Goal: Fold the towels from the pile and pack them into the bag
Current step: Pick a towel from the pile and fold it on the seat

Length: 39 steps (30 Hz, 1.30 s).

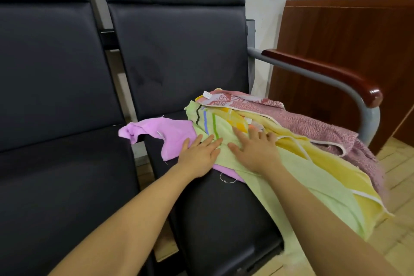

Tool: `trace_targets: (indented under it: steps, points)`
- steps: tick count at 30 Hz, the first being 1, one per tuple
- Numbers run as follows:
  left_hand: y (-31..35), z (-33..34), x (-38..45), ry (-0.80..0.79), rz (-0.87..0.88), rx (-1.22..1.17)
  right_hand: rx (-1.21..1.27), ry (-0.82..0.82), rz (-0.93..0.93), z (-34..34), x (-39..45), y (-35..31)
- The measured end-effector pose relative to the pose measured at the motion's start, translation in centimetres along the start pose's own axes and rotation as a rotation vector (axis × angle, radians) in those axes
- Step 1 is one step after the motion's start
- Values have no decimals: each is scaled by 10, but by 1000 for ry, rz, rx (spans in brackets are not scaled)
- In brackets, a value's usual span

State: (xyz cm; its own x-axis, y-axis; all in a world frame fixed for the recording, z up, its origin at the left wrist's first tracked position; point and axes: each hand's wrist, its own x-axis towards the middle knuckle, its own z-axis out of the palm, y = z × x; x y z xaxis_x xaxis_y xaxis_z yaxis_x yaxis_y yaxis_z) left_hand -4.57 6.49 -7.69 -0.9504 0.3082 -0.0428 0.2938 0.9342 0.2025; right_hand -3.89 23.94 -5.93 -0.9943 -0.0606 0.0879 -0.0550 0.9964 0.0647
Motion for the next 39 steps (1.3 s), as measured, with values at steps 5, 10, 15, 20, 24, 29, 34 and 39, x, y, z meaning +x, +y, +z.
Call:
trace_targets:
  steps: [5, 10, 15, 20, 24, 29, 34, 39]
  points:
    - [-3, -19, -19, 213, -59, 24, 42, 196, 5, -9, -11, -7]
    - [-11, -46, -52, 441, -26, 174, 217, 201, 16, -16, -36, -26]
    - [-39, -79, -99, 604, -147, 140, 358, 162, -102, -28, -76, -45]
    - [-83, -92, -155, 673, -235, 366, 415, 236, -303, -28, -108, -101]
    - [-123, -94, -199, 586, -209, 370, 519, 348, -273, -49, -122, -158]
    - [-172, -112, -256, 707, -252, 204, 609, 495, -362, -101, -126, -245]
    - [-231, -145, -307, 976, -296, 159, 727, 583, -398, -136, -123, -342]
    - [-280, -183, -329, 1017, -349, 191, 878, 554, -432, -155, -117, -420]
